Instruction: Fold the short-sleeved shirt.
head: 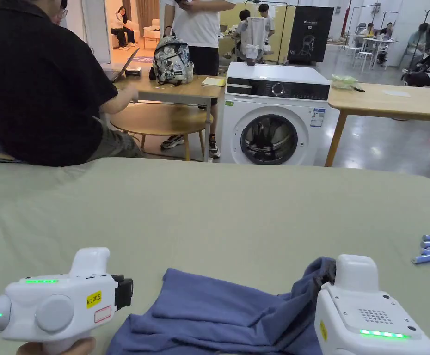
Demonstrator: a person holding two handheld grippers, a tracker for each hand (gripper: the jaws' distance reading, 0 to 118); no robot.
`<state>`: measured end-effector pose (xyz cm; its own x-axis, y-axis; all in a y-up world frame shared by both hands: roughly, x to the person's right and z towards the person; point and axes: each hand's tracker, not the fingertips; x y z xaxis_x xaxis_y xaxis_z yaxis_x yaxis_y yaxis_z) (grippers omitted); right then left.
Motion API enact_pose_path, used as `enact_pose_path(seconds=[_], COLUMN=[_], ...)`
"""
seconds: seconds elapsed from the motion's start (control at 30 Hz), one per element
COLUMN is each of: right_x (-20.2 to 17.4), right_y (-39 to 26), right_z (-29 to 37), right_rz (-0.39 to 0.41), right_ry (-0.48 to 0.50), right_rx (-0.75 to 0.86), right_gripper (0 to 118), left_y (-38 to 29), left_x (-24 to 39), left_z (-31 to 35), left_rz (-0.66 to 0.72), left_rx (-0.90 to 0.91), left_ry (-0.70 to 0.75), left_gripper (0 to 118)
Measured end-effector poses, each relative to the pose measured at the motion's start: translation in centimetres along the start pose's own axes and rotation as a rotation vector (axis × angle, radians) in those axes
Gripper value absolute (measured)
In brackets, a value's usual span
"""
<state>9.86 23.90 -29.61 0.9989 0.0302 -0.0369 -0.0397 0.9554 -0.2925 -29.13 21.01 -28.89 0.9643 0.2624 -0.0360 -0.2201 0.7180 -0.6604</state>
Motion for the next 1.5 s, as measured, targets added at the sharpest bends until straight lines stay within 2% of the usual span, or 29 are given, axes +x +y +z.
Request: enact_pose_path(seconds=[0.07, 0.17, 0.23, 0.33, 0.37, 0.43, 0.63, 0.73, 0.8, 0.83, 0.93, 1.0, 1.1, 1.23, 1.27, 1.3, 1.33, 1.37, 1.4, 1.5], right_x=[-0.1, -0.1, 0.0, 0.1, 0.2, 0.4, 1.1, 1.5, 1.7, 1.9, 2.5, 3.4, 6.1, 9.9, 10.7, 11.6, 12.3, 12.8, 13.0, 14.0], right_y=[-0.2, -0.3, -0.4, -0.5, -0.6, -0.8, -1.6, -1.9, -2.0, -2.1, -1.9, -1.6, -0.7, 0.9, 1.1, 0.5, 0.0, -0.1, -0.4, -1.8], right_z=[-0.2, -0.5, -0.6, -0.7, -0.8, -0.8, -1.1, -1.2, -1.0, -0.9, -0.8, -1.0, -2.4, -4.8, -5.8, -7.6, -9.3, -10.6, -11.7, -15.8], right_rz=[0.002, 0.005, 0.004, 0.001, 0.001, 0.004, -0.001, -0.01, -0.016, -0.018, -0.021, -0.029, -0.048, -0.067, -0.059, -0.053, -0.035, -0.026, -0.017, -0.001], right_ry=[0.003, 0.003, 0.0, -0.003, -0.005, -0.007, -0.017, -0.022, -0.024, -0.026, -0.029, -0.029, -0.039, -0.022, -0.027, -0.019, -0.006, 0.009, 0.011, 0.021], right_rx=[-0.008, -0.016, -0.018, -0.026, -0.029, -0.036, -0.062, -0.077, -0.082, -0.085, -0.092, -0.104, -0.129, -0.246, -0.28, -0.309, -0.355, -0.411, -0.454, -0.533], right_gripper=[0, 0, 0, 0, 0, 0, 0, 0, 0, 0, 0, 0, 0, 0, 5, 16, 33, 56, 66, 67], left_y=[-0.1, -0.4, -0.8, -1.8, -2.1, -3.0, -5.2, -5.3, -5.5, -5.6, -5.8, -5.7, -5.1, -4.3, -4.2, -4.1, -4.1, -4.0, -4.1, -4.2], left_x=[-1.4, -2.5, -3.1, -3.1, -3.2, -2.9, -2.0, -0.4, 0.5, 0.7, 1.0, 0.7, -0.4, -1.3, -1.4, -1.4, -1.3, -1.2, -1.1, -1.0], left_z=[-1.1, -2.4, -3.5, -4.6, -5.1, -5.6, -7.2, -7.2, -7.3, -7.3, -7.5, -7.0, -5.9, -3.7, -3.3, -3.0, -2.7, -2.6, -2.5, -2.5], left_rz=[0.002, 0.02, 0.029, 0.055, 0.062, 0.086, 0.035, -0.045, -0.069, -0.063, -0.045, -0.061, -0.001, 0.034, 0.041, 0.044, 0.04, 0.03, 0.024, 0.026], left_rx=[-0.072, -0.175, -0.21, -0.277, -0.297, -0.341, -0.409, -0.404, -0.397, -0.395, -0.398, -0.389, -0.355, -0.298, -0.286, -0.278, -0.272, -0.271, -0.267, -0.267], left_ry=[0.006, 0.008, 0.042, 0.077, 0.078, 0.105, 0.208, 0.275, 0.252, 0.243, 0.178, 0.188, 0.121, 0.084, 0.07, 0.067, 0.069, 0.072, 0.071, 0.068], left_gripper=[0, 8, 23, 54, 59, 61, 59, 32, 6, 1, 0, 0, 0, 0, 0, 0, 0, 0, 0, 0])
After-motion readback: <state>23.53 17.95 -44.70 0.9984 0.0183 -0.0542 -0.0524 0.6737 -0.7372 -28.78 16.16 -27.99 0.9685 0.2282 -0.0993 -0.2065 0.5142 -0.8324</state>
